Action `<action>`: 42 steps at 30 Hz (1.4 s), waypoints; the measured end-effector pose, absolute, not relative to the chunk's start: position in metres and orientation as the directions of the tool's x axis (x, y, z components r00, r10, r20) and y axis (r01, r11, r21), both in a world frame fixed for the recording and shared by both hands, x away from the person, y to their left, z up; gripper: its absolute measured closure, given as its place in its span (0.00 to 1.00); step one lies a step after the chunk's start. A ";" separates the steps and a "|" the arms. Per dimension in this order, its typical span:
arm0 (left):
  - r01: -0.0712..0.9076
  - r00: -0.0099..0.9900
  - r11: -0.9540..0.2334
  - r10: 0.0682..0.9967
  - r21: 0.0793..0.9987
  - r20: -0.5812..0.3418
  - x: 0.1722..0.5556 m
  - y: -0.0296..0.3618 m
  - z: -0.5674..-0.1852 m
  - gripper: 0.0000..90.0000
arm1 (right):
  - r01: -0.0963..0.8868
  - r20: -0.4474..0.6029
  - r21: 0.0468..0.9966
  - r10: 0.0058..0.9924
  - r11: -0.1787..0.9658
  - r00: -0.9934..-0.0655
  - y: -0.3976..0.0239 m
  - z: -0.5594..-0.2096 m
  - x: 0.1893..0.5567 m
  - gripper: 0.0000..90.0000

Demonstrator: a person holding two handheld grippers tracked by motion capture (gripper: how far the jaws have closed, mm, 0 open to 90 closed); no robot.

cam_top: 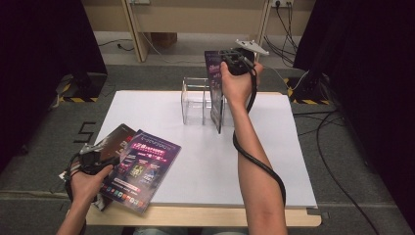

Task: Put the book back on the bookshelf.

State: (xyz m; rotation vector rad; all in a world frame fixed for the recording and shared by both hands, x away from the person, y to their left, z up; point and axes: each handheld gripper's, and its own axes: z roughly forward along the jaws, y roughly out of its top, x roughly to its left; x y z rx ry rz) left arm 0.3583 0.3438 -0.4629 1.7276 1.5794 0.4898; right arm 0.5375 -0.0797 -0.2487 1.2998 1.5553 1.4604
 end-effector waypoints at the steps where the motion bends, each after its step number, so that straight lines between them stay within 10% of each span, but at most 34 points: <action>1: 0.686 0.173 0.023 0.966 0.727 -0.194 0.358 0.344 -0.463 0.81 | 0.235 0.168 0.967 0.936 -0.096 -0.308 -0.079 -0.250 0.538 0.95; 42: 0.674 0.166 0.029 0.968 0.738 -0.190 0.355 0.343 -0.461 0.81 | 0.118 0.141 0.987 0.927 -0.106 -0.348 -0.121 -0.321 0.415 0.93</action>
